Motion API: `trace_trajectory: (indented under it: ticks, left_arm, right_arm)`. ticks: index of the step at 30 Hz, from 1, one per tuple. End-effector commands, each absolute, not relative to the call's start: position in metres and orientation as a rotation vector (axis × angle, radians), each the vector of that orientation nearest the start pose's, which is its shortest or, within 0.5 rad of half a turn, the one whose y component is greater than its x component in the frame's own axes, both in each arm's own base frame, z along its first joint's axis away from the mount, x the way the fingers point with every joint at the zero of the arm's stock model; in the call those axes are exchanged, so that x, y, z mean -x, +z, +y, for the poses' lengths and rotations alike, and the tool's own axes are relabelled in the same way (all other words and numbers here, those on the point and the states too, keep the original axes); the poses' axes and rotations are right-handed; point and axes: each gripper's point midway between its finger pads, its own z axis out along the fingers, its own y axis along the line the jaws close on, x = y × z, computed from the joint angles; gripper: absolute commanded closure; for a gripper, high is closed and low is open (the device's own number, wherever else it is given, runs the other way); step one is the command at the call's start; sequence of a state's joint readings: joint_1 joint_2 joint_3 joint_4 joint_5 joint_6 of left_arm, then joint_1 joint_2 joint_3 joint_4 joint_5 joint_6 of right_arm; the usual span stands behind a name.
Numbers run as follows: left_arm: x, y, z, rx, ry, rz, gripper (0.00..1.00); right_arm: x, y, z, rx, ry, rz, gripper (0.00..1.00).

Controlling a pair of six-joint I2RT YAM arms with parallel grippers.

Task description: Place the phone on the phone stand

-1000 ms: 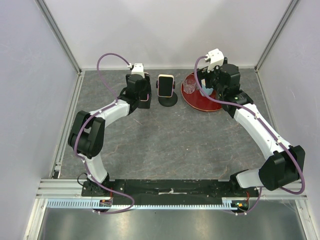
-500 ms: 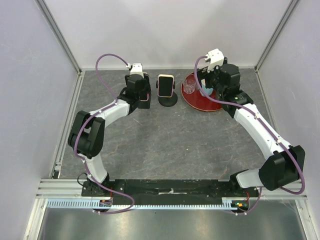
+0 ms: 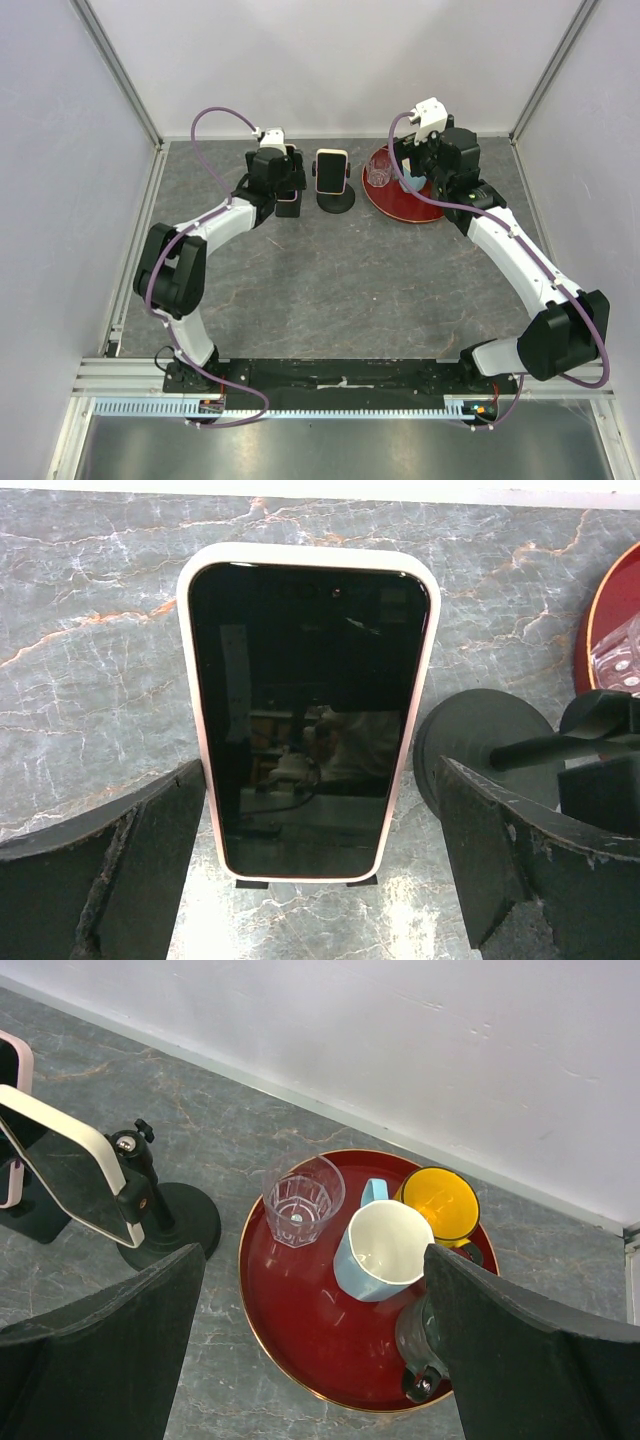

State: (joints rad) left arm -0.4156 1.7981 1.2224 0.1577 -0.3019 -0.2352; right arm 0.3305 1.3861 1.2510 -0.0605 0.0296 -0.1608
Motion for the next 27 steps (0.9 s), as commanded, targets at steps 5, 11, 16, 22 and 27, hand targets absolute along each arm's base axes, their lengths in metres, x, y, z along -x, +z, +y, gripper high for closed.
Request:
trace_trajectory:
  ticks: [5,11,16,22,27]
  left_arm:
    - [-0.486,0.209,-0.168,0.077,-0.257,1.917,0.00]
    - [-0.453,0.227,-0.135,0.216,-0.366,1.921,0.00]
    - [-0.404,0.229,-0.094,0.320,-0.453,1.929,0.00]
    - [-0.346,0.262,-0.078,0.274,-0.457,1.872,0.00]
    - [-0.313,0.300,-0.085,0.178,-0.516,1.799,0.00]
  right_arm:
    - [-0.441,0.322,0.140,0.402,0.113,1.676,0.02]
    - [-0.442,0.322,0.139,0.398,0.105,1.680,0.02]
    - [-0.444,0.321,0.139,0.368,0.115,1.692,0.02]
    - [-0.445,0.344,0.135,0.258,0.150,1.663,0.02]
    - [-0.437,0.354,0.136,0.256,0.178,1.651,0.02]
